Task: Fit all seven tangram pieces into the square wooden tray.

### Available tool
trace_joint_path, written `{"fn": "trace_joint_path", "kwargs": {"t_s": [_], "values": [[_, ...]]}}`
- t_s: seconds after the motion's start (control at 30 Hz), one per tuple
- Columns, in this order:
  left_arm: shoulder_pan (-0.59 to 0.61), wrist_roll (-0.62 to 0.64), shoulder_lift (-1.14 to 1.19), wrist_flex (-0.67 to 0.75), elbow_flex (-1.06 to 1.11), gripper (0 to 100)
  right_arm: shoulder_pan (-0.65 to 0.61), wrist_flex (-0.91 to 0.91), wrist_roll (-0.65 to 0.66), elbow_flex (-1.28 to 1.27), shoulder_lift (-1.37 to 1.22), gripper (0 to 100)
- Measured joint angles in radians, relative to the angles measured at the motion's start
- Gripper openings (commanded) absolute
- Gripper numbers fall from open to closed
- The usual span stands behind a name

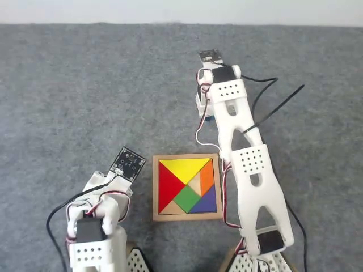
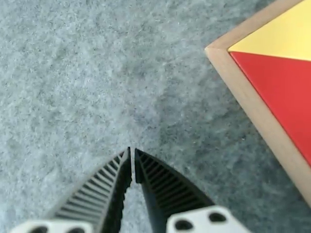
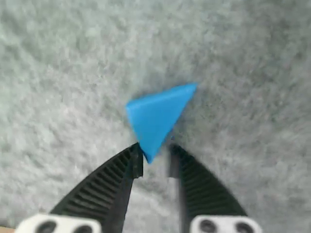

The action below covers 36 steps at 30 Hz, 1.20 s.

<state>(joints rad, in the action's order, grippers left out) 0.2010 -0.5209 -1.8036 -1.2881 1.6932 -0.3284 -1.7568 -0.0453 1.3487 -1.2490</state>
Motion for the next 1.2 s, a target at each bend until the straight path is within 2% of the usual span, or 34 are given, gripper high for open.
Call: {"fn": "trace_joint_path", "kwargs": {"t_s": [0.23,0.33,0.5,0.73,0.97,1.2], "values": [[0.000,0.000,0.000,0.000,0.000,1,0.006,0.000,-0.020,-0.186,0.123,21.0],[0.029,-0.002,0.000,0.000,0.000,1,-0.006,0.000,-0.132,-0.192,0.146,21.7],[0.086,-0.002,0.000,0.000,0.000,1,-0.040,0.018,-0.336,-0.192,0.146,31.1],[0.092,-0.002,0.000,0.000,0.000,1,-0.077,0.166,-0.434,-0.192,0.146,31.1],[0.092,-0.002,0.000,0.000,0.000,1,-0.075,0.293,-0.440,-0.192,0.110,31.0],[0.092,-0.002,0.000,0.000,0.000,1,-0.049,0.295,-0.292,-0.178,0.072,28.4]]}}
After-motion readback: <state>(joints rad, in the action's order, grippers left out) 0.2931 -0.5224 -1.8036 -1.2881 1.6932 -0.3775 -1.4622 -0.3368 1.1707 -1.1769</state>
